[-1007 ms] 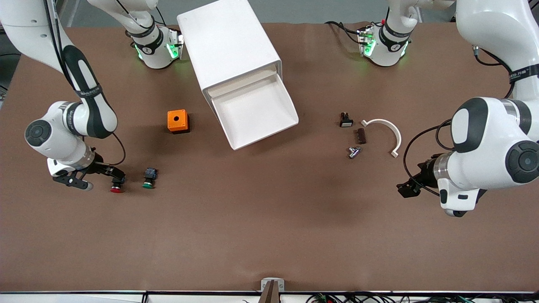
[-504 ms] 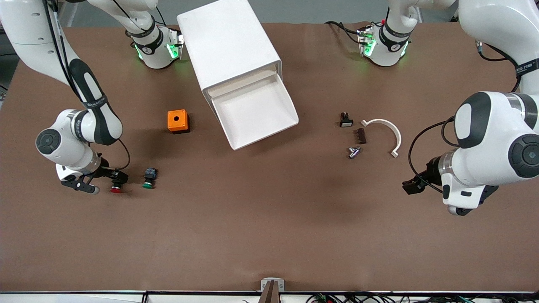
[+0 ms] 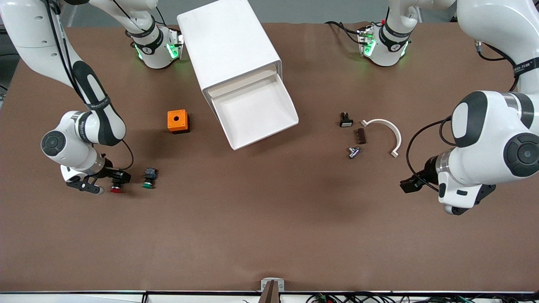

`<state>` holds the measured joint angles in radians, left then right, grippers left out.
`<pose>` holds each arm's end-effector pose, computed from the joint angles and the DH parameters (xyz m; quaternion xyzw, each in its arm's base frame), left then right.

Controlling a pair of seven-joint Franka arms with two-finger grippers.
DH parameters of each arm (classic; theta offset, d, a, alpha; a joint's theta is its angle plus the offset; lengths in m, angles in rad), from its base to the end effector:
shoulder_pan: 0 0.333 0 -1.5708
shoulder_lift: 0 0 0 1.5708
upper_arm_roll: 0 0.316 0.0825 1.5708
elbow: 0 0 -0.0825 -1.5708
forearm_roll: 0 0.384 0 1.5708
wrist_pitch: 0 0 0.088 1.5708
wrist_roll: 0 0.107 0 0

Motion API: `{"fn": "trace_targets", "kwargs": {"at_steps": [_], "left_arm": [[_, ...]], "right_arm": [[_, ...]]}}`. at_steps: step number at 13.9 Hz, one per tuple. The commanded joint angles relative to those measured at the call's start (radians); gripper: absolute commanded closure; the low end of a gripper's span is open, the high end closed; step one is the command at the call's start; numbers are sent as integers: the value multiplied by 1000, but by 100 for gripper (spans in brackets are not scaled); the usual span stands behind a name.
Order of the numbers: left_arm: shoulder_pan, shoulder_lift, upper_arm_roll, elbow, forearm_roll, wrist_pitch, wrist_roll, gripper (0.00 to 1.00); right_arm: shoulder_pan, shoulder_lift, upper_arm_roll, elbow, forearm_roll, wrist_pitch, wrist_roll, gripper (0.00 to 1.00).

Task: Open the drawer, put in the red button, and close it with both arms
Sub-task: 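Grasp the red push-button with the right gripper and lift it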

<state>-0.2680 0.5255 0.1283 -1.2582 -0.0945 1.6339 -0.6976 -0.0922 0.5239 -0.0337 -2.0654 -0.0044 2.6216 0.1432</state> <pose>0.6822 -0.1251 0.4476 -0.9586 -0.2748 0.0723 0.0167 0.5880 -0.0743 0.1778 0.9914 -0.1299 0.0164 0.0094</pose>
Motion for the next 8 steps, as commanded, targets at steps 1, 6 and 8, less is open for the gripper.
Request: {"fn": "trace_targets", "kwargs": {"at_steps": [1,6,8], "left_arm": [[-8,-27,1,-23,21,4,-6,0],[-7,-28,-1,-24,18,0,-8,0],[-11,-27,-1,-24,12,1,-8,0]], "right_arm": [[0,7,3,18,-12,-14,6,100],[9,-86,9,51,0,-206,33,100],[49,-189,20,77,0,-401,148,100]]}}
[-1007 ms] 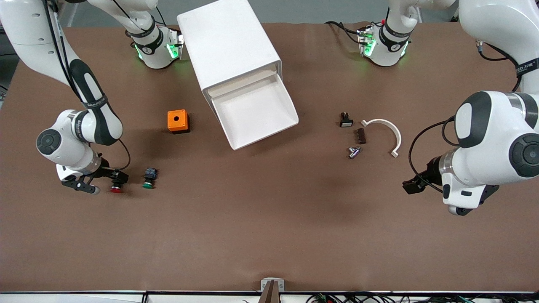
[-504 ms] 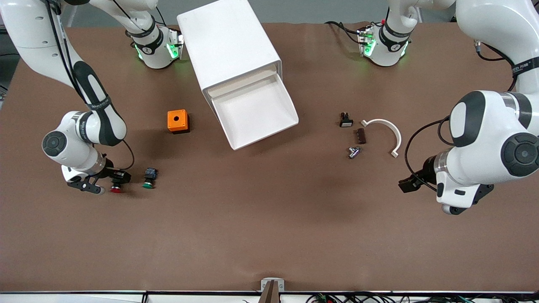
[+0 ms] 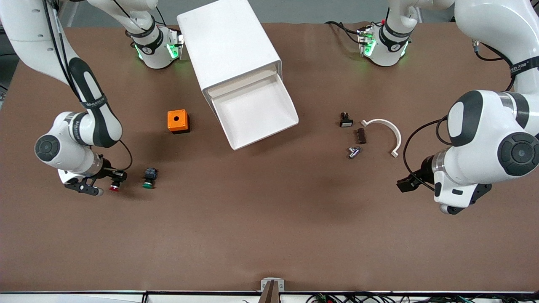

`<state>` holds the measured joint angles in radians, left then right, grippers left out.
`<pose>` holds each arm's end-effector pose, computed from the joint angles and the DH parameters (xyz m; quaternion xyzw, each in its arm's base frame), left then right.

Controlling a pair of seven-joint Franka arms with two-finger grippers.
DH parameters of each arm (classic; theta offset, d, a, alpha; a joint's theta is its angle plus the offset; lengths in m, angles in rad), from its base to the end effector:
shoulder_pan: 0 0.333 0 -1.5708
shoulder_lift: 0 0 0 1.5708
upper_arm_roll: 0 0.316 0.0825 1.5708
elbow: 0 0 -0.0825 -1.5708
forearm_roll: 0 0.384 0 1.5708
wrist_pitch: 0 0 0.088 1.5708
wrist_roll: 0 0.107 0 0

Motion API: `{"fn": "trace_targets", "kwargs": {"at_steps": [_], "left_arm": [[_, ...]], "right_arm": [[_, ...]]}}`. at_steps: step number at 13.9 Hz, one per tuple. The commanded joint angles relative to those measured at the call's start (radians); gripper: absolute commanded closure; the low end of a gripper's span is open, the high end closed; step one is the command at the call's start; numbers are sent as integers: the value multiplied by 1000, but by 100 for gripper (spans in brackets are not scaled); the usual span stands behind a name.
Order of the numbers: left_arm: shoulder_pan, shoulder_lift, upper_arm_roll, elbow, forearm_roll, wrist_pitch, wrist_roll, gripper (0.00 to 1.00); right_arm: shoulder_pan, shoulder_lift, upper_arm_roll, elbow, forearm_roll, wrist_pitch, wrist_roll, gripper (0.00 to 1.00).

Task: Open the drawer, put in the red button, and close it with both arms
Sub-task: 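Grasp the red push-button with the right gripper and lift it, then carry the red button over the open drawer with the right gripper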

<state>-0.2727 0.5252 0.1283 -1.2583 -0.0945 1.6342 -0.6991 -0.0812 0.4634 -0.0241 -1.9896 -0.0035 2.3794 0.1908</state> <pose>0.6816 -0.1282 0.4478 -0.9591 -0.2732 0.0720 0.0168 0.5994 -0.0630 0.2216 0.9887 -0.1451 -0.0364 0.0082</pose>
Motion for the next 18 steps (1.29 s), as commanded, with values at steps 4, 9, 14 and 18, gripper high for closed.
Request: {"fn": "trace_targets", "kwargs": {"at_steps": [4,9,14,18], "left_arm": [[-16,-39,-33,-27,7,-25,-27,0],[-19,-34,-47,-35,19,-24,-10,0],[-28,-13,-46,-32,22,2,4,0],[-30,13,-47,-32,22,41,78,0]], "right_arm": [[171,-340,12,12,106,-415,358,100],[404,-482,12,14,151,-499,773,100],[639,-468,10,60,180,-451,1119,100],[747,-385,9,77,192,-352,1275,100]]}}
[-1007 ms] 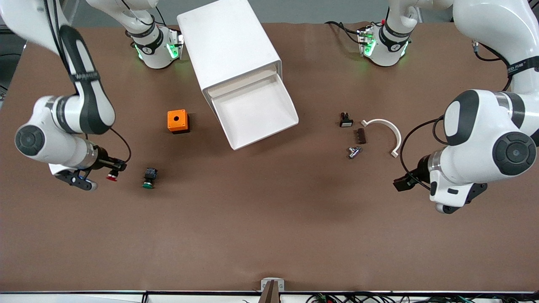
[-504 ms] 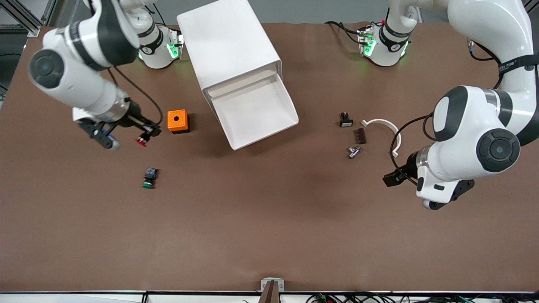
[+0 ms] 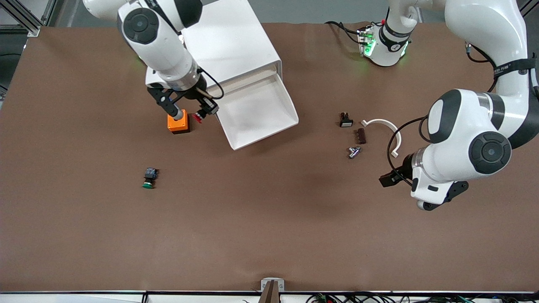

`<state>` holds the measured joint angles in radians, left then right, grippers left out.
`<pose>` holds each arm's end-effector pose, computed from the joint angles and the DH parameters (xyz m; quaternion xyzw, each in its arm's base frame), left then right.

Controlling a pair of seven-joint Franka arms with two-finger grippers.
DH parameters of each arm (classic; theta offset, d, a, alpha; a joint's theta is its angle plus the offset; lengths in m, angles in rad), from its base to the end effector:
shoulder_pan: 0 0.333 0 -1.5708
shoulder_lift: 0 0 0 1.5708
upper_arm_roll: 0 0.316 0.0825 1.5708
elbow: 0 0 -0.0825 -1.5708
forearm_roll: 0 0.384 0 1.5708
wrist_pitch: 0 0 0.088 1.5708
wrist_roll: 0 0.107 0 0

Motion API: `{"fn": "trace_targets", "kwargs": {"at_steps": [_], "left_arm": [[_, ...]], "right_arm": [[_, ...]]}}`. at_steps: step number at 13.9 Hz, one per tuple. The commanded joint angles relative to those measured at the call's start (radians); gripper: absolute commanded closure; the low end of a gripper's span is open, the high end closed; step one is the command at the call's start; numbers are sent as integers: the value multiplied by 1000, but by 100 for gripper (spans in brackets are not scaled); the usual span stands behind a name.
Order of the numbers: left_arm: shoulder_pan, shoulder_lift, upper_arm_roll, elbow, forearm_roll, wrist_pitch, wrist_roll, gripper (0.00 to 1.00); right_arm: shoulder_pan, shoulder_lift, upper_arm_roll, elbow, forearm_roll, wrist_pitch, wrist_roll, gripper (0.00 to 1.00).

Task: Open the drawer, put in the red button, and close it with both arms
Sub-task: 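Carry the red button over the open drawer with the right gripper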

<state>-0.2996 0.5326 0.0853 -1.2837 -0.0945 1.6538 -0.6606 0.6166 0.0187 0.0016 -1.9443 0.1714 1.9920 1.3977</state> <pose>0.6728 -0.1687 0.4312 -0.9710 -0.2240 0.0831 0.0117 0.4553 0.3367 0.4733 -0.9086 0.4098 0.0588 0.0542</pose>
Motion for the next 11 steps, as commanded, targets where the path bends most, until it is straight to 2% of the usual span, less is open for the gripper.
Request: {"fn": "trace_targets", "kwargs": {"at_steps": [1,5,11], "left_arm": [[-9,10,-4,-6,22,23,56,0],[-30,43,-4,-6,22,61,151,0],[-42,98,-6,-6,21,119,211,0]], "right_arm": [[69,96,-17,51,14,45,102,100],[156,240,-19,175,3,54,262,100],[261,322,-19,196,-47,88,438,100]]}}
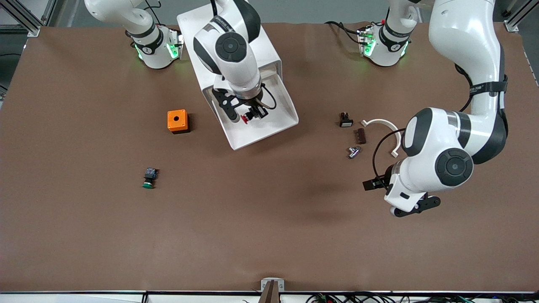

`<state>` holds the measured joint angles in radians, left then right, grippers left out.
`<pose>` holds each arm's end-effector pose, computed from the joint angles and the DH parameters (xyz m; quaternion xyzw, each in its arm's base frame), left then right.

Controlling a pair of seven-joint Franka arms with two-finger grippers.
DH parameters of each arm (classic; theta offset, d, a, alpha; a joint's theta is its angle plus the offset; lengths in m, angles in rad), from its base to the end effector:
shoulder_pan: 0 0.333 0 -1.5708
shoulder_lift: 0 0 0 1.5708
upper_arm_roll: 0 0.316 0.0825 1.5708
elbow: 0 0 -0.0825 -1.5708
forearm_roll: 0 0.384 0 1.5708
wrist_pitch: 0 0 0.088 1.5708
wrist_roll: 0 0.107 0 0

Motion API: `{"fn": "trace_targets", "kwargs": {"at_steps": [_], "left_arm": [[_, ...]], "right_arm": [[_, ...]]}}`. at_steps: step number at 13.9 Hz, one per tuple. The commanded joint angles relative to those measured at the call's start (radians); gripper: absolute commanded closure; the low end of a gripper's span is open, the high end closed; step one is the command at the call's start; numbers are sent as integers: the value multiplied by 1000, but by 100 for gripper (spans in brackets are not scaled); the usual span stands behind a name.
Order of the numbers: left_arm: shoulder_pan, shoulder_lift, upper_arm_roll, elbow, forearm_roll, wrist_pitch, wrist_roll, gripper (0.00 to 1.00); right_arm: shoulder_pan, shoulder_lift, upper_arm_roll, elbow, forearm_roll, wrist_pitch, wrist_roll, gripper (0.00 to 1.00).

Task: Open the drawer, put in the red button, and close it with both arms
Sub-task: 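Carry the red button over the open drawer with the right gripper, then lower the red button into the drawer and open the right gripper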

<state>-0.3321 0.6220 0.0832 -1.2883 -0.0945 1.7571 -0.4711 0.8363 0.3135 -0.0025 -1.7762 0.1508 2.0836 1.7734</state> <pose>0.6840 -0.1959 0.3736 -0.9901 -0.1168 0.0780 0.0070 0.4231 0.4775 0.3823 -0.8724 0.4845 0.0636 0.0143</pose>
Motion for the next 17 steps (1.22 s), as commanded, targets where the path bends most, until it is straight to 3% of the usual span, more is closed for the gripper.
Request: {"fn": "trace_targets", "kwargs": {"at_steps": [1,17], "left_arm": [[-19,11,-3,-2,21,22,23,0],[-103,57,-16,-3,4,116,75,0]], "right_arm": [[53,36,-14,29,-39,-2,87,100],[98,144,-17,129,-50,36,172,100]]}}
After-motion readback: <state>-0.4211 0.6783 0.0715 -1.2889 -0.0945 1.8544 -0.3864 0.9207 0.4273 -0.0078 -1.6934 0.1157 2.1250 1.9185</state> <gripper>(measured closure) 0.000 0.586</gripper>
